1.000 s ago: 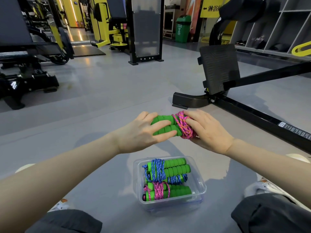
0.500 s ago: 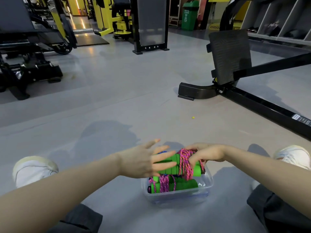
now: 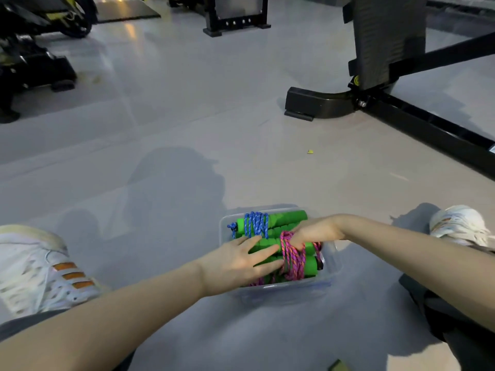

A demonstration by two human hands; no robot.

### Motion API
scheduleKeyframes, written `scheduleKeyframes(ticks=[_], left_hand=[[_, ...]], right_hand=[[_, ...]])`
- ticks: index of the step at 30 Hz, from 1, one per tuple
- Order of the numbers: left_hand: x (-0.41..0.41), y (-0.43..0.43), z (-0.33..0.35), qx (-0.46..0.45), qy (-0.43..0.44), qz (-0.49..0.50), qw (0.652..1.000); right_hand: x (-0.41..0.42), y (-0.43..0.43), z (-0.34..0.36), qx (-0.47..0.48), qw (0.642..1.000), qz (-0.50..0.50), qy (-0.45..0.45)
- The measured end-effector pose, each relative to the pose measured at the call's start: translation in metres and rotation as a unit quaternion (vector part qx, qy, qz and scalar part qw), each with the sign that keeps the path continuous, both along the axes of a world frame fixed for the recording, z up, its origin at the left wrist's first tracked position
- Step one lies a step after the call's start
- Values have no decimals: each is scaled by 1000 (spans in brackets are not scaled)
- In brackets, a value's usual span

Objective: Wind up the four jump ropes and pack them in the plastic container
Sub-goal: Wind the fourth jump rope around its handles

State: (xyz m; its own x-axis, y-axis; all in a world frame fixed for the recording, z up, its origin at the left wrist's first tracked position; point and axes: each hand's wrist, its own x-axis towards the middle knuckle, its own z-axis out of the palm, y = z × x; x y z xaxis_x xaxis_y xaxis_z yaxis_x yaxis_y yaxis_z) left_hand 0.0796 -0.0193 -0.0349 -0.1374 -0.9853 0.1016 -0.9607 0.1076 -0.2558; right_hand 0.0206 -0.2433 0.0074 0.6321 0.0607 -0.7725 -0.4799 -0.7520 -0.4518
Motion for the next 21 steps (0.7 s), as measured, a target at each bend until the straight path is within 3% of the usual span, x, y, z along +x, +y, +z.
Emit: scheduleKeyframes(ticks=[6, 11, 16, 21], left_hand=[[-1, -4, 6, 15, 62, 10, 998], [1, -3, 4, 19, 83, 13, 996], [-1, -7, 0, 23, 93, 8, 995], [-4, -10, -4, -22, 111, -1, 994]], right_hand=[[-9, 9, -5, -102, 984, 66, -130], [-20, 8, -7, -203, 926, 96, -303], [-35, 4, -10, -255, 876, 245, -329], [-50, -8, -10, -177, 902, 260, -296]])
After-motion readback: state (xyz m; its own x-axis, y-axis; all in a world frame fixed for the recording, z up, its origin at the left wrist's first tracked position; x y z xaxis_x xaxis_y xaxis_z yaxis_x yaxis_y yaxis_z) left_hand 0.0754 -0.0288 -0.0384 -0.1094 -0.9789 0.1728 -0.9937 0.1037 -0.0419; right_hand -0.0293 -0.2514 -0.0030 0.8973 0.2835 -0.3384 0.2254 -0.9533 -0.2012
